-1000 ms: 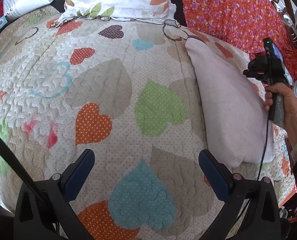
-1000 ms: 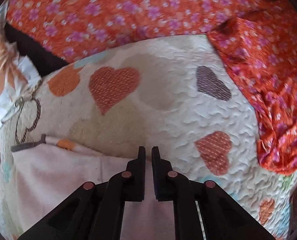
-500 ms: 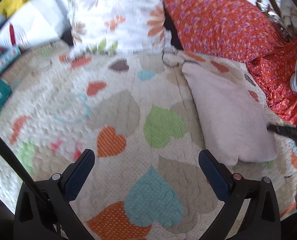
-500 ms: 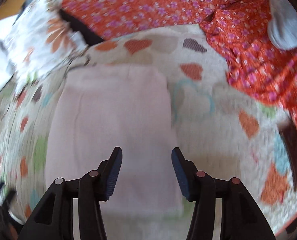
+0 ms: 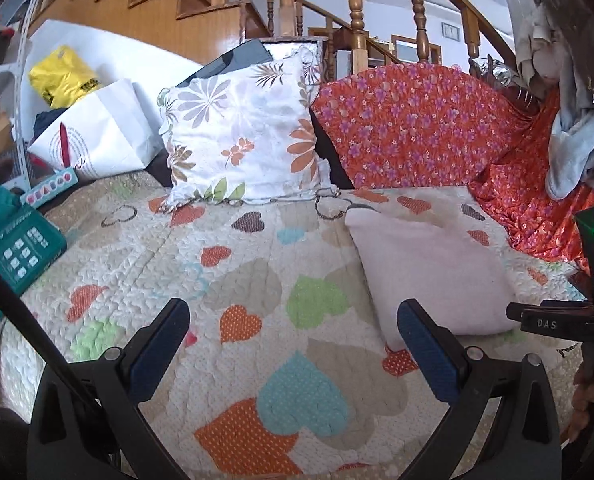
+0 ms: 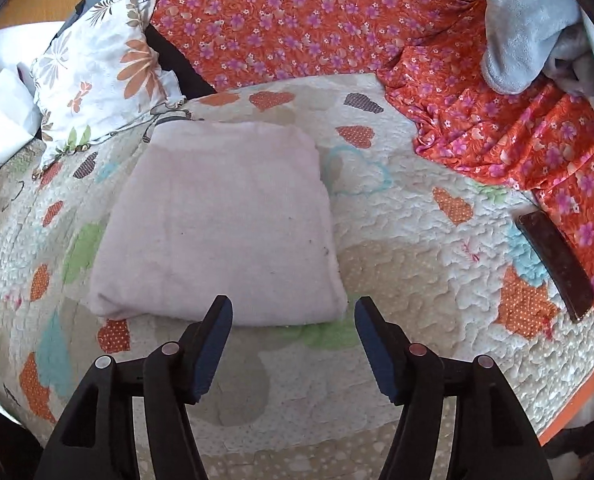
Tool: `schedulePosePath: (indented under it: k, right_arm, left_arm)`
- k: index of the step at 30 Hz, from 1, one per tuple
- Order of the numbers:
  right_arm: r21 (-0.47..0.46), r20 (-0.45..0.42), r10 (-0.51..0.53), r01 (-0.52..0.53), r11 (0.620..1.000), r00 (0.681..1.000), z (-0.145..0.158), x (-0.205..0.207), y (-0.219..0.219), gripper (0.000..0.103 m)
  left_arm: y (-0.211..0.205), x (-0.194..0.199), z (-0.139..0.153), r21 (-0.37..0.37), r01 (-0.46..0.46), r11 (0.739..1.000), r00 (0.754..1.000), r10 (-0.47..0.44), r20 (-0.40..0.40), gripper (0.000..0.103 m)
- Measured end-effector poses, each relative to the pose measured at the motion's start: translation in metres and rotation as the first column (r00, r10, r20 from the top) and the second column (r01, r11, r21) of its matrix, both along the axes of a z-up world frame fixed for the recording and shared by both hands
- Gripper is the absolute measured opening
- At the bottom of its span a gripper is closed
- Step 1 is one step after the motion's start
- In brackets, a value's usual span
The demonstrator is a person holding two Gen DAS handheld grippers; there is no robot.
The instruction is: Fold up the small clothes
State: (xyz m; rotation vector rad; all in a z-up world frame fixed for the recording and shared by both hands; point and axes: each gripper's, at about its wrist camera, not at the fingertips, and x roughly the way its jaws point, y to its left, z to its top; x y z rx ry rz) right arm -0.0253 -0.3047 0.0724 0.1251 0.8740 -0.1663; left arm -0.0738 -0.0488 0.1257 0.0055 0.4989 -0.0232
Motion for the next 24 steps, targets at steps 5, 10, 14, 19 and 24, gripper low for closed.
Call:
schedulePosePath:
  k: [5, 10, 14, 19, 24]
  right_arm:
    - [-0.021, -0.015, -0.022, 0.022, 1.000, 1.000, -0.006, 0.003, 0.004, 0.069]
    - [-0.032, -0.045, -0.030, 0.028, 0.999, 0.999, -0.014, 0.006, 0.005, 0.071]
    - [-0.032, -0.059, -0.032, 0.030, 0.999, 0.998, -0.019, 0.009, 0.006, 0.072]
    - [-0.049, -0.065, -0.024, 0.021, 0.999, 0.998, -0.021, 0.008, 0.009, 0.072]
    - [-0.081, -0.067, -0.023, 0.018, 0.997, 0.997, -0.023, 0.008, 0.011, 0.074]
  left_arm:
    - [-0.004, 0.012, -0.020, 0.027, 0.018, 0.999, 0.993, -0.015, -0.114, 0.103]
    - [-0.001, 0.019, -0.035, 0.038, 0.010, 0.999, 0.987, -0.004, -0.163, 0.103]
    - [0.000, 0.018, -0.037, 0.034, 0.013, 0.999, 0.986, -0.007, -0.167, 0.103]
    - [-0.005, 0.018, -0.042, 0.052, 0.027, 0.998, 0.983, -0.018, -0.182, 0.103]
    - [-0.012, 0.024, -0.055, 0.071, 0.040, 0.997, 0.971, -0.022, -0.236, 0.103]
